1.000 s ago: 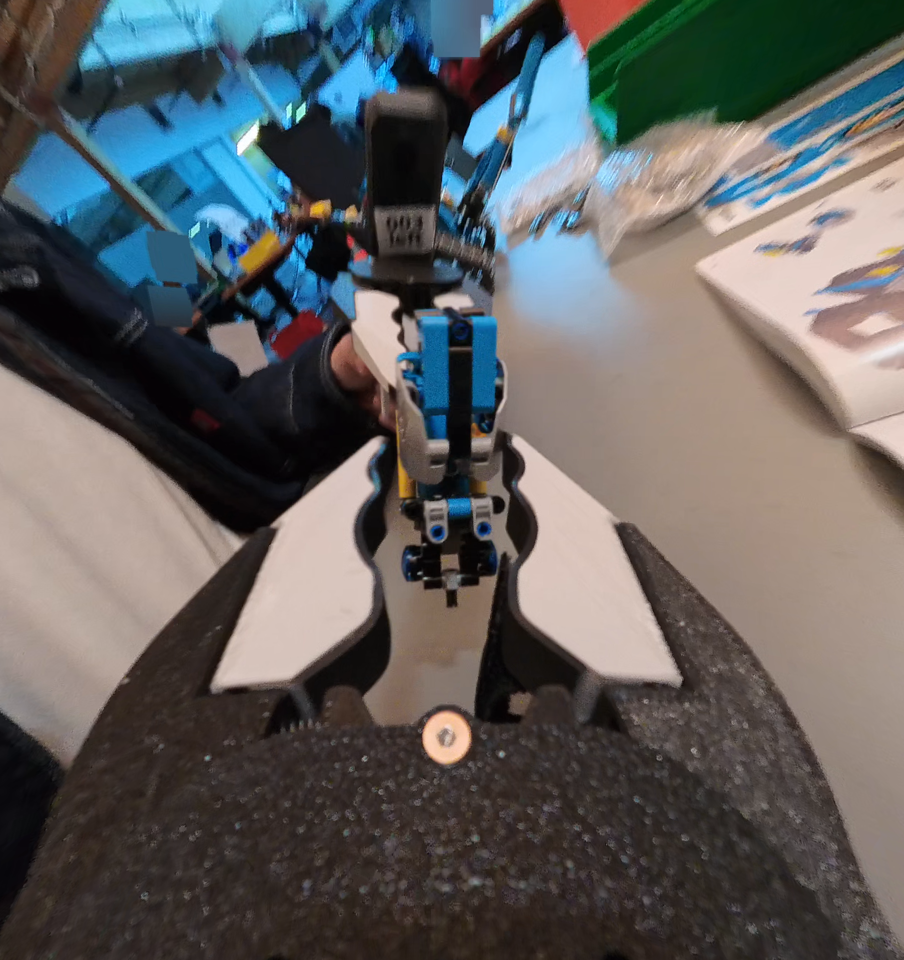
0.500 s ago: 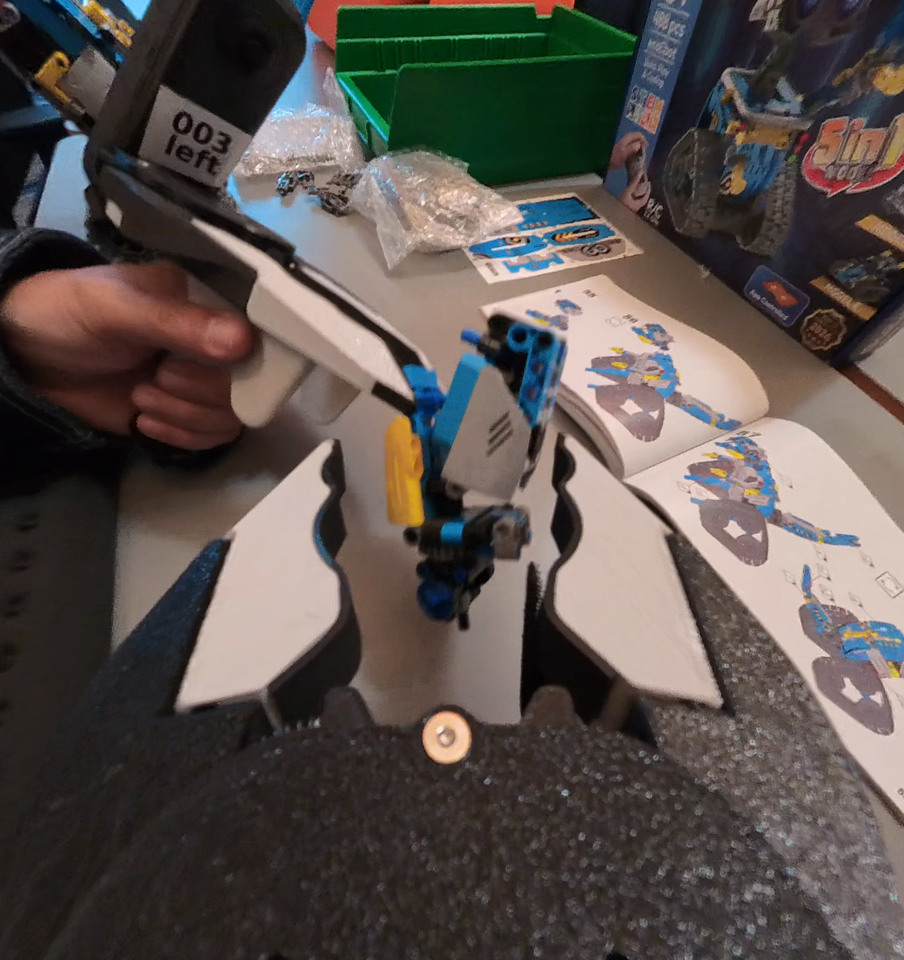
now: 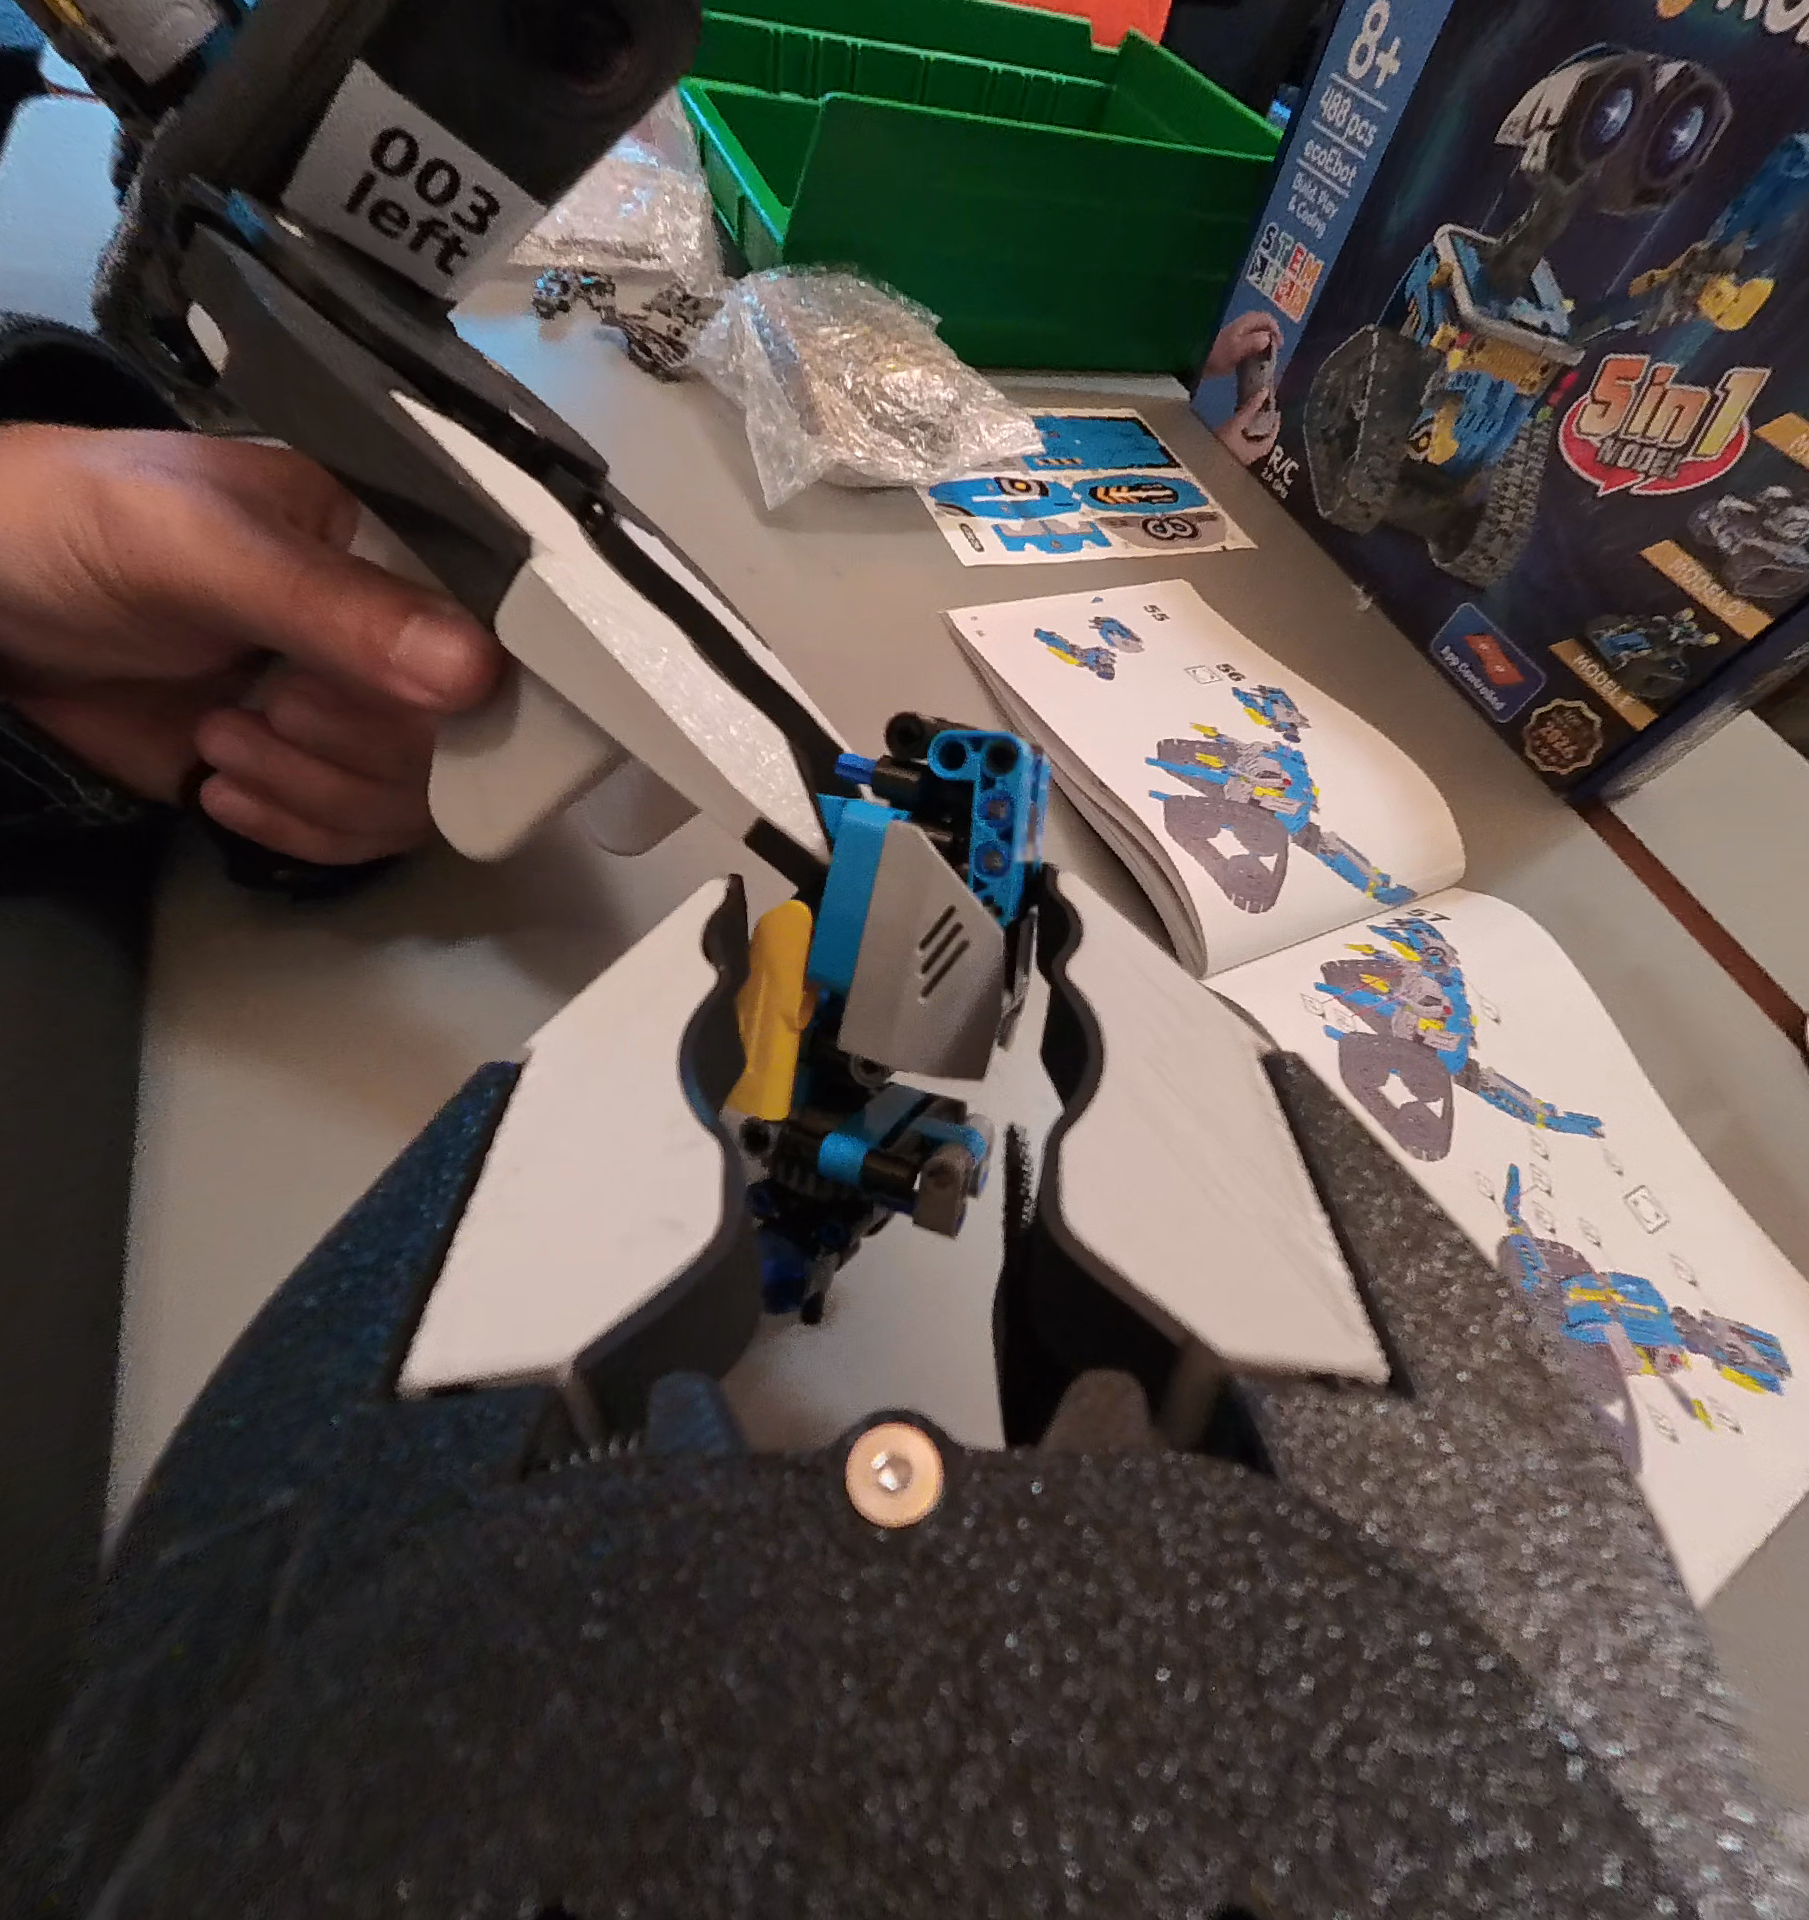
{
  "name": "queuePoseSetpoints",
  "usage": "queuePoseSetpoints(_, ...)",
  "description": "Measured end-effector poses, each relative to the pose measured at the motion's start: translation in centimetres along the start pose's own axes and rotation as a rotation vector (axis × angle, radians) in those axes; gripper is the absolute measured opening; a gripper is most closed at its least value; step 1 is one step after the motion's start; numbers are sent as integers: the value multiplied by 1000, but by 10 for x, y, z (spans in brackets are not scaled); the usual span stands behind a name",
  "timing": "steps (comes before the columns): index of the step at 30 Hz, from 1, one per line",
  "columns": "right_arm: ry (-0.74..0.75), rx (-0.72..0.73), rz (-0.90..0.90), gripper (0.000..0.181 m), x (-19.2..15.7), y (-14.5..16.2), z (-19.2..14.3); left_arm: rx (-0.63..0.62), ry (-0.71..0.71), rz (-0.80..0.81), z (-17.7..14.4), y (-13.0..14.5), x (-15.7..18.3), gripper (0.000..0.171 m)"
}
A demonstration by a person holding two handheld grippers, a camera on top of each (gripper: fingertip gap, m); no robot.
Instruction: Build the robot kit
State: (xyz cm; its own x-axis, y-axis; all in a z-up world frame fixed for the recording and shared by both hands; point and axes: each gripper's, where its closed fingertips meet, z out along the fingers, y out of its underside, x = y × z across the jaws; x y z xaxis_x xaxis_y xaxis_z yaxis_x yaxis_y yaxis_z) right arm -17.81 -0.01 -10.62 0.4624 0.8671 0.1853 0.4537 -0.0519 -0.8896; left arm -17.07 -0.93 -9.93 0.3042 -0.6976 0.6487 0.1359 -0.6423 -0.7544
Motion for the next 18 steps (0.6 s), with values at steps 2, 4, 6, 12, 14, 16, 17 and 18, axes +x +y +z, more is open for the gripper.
queuePoseSetpoints(2, -11, 20, 15, 57, 0, -2, -1, 17, -7, -9, -2, -3, -2, 23)
queuePoseSetpoints(4, -45, 52, 76, 63, 1, -4, -5, 50, -16, -28, -7, -9, -6, 23)
queuePoseSetpoints(6, -62, 79, 166, 65, 9, -3, -9, 94, -31, -38, -13, -16, -10, 23)
queuePoseSetpoints(12, -252, 161, 499, 60, 15, 1, -13, 218, -6, -59, -27, -36, -9, 23)
queuePoseSetpoints(14, -365, 168, 635, 63, 8, 3, -9, 258, 23, -76, -31, -42, -7, 23)
queuePoseSetpoints(16, -481, 196, 742, 62, 0, -2, -10, 292, 69, -112, -35, -46, -4, 23)
queuePoseSetpoints(17, -519, 227, 780, 59, 0, -6, -12, 305, 89, -133, -36, -48, -3, 23)
queuePoseSetpoints(18, -553, 256, 808, 55, -1, -11, -14, 316, 102, -153, -37, -49, -3, 23)
